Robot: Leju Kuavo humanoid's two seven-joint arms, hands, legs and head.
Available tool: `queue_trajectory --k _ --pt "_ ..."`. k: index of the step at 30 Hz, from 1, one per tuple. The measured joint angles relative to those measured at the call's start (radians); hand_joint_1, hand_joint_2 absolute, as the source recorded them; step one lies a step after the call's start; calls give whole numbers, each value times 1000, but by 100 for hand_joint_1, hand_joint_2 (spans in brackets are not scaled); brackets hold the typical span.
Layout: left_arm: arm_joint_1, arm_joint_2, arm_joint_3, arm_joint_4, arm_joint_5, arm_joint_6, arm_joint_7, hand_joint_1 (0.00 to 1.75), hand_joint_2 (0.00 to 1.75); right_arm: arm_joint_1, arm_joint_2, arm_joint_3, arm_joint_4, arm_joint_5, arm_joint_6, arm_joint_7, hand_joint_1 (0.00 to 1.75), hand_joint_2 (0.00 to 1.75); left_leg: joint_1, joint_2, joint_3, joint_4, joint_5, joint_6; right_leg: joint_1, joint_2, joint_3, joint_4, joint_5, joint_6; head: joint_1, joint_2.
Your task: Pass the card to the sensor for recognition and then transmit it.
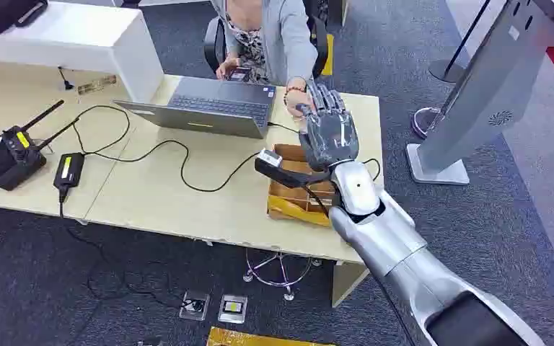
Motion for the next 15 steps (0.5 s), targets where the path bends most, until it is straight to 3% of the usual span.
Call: queue_trajectory --k 15 --pt "0 1 0 0 -30 -23 0 0 175 81 -43 -38 -130 32 48 75 175 175 0 2 0 0 0 0 0 1 -1 0 0 0 0 0"
